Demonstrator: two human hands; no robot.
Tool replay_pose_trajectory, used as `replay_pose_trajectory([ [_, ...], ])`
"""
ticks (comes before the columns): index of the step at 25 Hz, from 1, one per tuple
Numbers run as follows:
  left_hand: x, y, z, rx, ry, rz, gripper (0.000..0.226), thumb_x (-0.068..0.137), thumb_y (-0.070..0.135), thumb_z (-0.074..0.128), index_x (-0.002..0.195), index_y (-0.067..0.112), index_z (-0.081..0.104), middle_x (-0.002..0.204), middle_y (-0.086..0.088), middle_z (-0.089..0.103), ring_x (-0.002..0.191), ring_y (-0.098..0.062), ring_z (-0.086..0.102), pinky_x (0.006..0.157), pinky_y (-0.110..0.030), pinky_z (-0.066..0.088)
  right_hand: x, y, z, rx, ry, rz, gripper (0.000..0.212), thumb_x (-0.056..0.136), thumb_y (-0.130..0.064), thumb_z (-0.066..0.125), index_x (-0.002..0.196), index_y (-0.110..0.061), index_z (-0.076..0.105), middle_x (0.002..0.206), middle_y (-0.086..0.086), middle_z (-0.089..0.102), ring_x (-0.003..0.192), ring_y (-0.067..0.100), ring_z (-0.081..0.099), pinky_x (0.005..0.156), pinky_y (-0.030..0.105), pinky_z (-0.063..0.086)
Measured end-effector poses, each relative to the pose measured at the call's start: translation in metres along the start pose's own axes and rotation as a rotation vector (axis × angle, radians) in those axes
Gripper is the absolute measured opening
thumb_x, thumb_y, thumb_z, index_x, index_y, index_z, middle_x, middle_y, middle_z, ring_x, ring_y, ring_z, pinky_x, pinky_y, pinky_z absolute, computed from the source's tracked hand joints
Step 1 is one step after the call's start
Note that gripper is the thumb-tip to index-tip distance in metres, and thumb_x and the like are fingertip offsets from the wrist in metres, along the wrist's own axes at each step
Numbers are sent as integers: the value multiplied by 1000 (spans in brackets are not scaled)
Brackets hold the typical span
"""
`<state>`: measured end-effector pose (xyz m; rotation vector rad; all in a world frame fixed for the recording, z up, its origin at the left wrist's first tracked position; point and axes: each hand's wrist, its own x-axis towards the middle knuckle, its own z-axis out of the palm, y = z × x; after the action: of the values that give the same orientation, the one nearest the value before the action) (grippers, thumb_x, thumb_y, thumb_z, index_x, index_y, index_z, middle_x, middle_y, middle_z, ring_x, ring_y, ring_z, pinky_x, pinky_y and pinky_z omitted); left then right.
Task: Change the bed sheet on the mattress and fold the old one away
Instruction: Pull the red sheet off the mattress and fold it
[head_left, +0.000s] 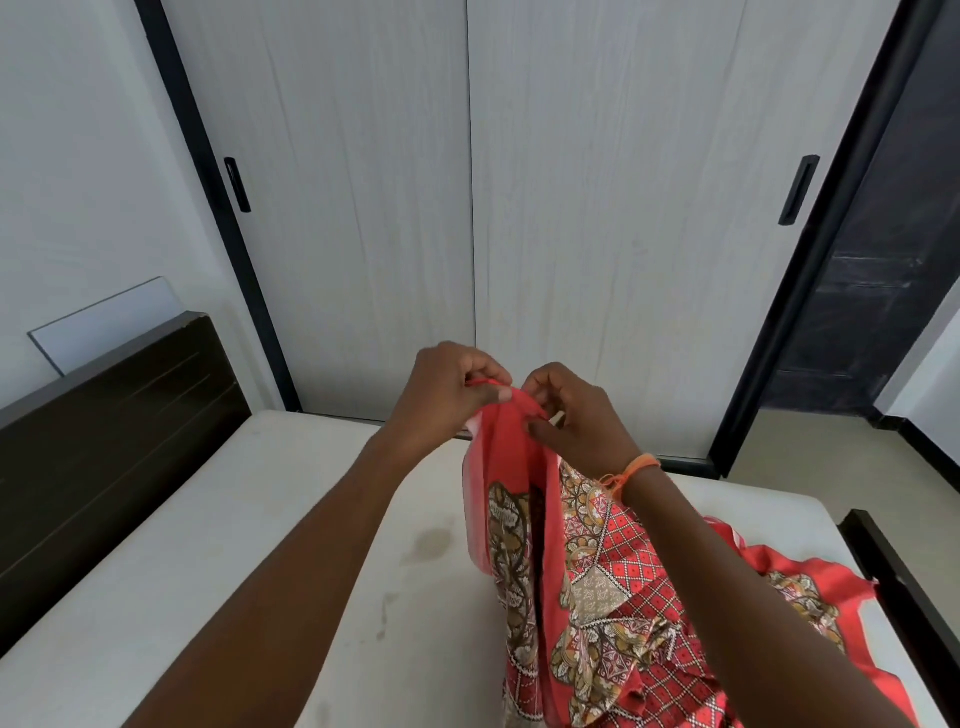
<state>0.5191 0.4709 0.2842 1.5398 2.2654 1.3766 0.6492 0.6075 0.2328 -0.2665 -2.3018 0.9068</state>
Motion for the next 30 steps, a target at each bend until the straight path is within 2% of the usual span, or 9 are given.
replay_pose_trajectory([
  [3, 12, 16, -8, 42, 116, 138, 6, 84, 11, 74, 89, 12, 77, 87, 3, 73, 79, 0, 63, 73, -6, 43, -10, 28, 3, -202, 67, 132, 28, 73, 7, 59, 91, -15, 54, 79, 2, 61, 72, 23, 56, 62, 32, 46],
  [7, 33, 28, -25, 31, 291, 228, 6, 87, 8, 69, 90, 10, 73, 88, 2, 69, 82, -6, 61, 76, -9, 43, -29, 62, -6, -141, 253, 288, 27, 82, 5, 62, 96, -15, 51, 85, 4, 62, 70, 25, 59, 58, 29, 42],
  [10, 44, 23, -30, 63, 320, 245, 7, 87, 8, 68, 91, 10, 73, 90, -1, 71, 84, -8, 61, 75, -7, 42, -46, 70, -16, -204, 351, 205, 22, 88, -2, 59, 99, -14, 45, 96, 9, 58, 72, 29, 59, 58, 36, 49],
  [13, 48, 20, -25, 56, 362, 254, 7, 88, 9, 67, 91, 10, 73, 89, 0, 71, 84, -9, 62, 76, -9, 43, -62, 79, -15, -597, 178, -99, 28, 80, -10, 64, 102, -14, 47, 101, 11, 57, 63, 30, 60, 49, 33, 50],
  [15, 52, 21, -22, 45, 396, 263, 8, 88, 11, 66, 91, 11, 73, 88, 2, 70, 83, -9, 62, 77, -15, 46, -67, 88, -13, -698, 127, -90, 39, 77, -9, 68, 111, -13, 50, 101, 12, 61, 59, 31, 62, 45, 31, 49],
  [18, 59, 25, -27, 47, 430, 276, 8, 89, 14, 66, 92, 12, 73, 89, 4, 70, 83, -8, 62, 77, -15, 47, -74, 101, -5, -772, 86, -25, 29, 84, -12, 63, 112, -9, 58, 94, 10, 59, 63, 31, 61, 48, 31, 47],
  [21, 66, 32, -33, 45, 426, 293, 8, 88, 13, 67, 92, 14, 74, 88, 5, 70, 80, -2, 60, 76, -9, 44, -76, 115, 2, -658, 55, 35, 21, 84, -10, 67, 105, -9, 64, 87, 9, 59, 67, 34, 62, 52, 35, 47],
  [25, 69, 43, -34, -2, 459, 336, 9, 88, 13, 66, 92, 13, 74, 89, 5, 71, 83, -4, 63, 78, -13, 47, -67, 112, 13, -571, 157, 325, 37, 81, -49, 69, 101, -20, 61, 94, 2, 54, 72, 26, 56, 61, 36, 51],
  [30, 72, 49, -42, -42, 562, 360, 11, 87, 10, 64, 93, 10, 74, 90, 6, 70, 85, -3, 63, 80, -12, 45, -63, 106, 34, -547, 192, 449, 15, 89, -22, 59, 91, -8, 63, 97, 12, 52, 72, 35, 60, 61, 44, 53],
])
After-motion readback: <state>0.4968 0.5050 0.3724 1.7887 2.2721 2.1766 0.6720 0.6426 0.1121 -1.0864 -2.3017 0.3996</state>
